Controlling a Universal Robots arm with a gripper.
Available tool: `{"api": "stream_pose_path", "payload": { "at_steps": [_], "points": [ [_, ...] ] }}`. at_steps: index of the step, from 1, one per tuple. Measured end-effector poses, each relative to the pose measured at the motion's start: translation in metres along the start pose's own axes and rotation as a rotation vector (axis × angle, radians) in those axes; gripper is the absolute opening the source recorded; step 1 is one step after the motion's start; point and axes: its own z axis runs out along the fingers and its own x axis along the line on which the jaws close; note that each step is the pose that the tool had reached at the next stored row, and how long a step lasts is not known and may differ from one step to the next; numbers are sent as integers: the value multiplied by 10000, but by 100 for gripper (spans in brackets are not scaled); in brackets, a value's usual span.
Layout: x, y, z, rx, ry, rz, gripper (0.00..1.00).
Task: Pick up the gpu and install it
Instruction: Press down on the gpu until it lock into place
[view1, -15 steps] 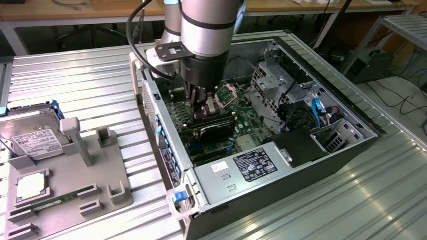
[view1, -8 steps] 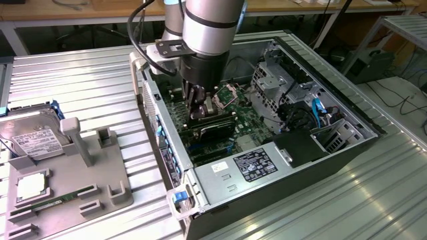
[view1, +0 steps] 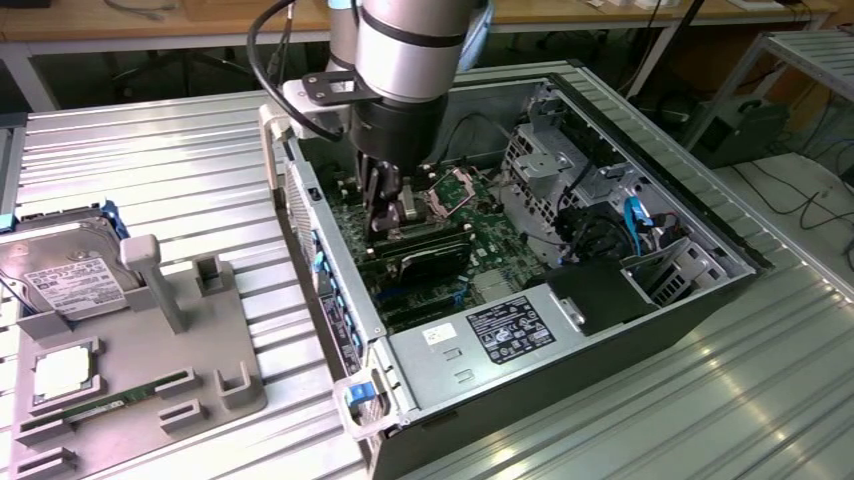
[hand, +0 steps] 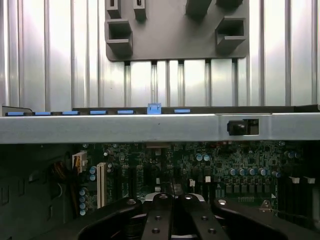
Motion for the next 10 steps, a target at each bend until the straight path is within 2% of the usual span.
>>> {"api": "stream_pose_path", "payload": {
  "at_steps": [2,10],
  "points": [
    [-14,40,5,0,0,0,11],
    [-25,89,27,0,-4,-1,11]
  ]
}}
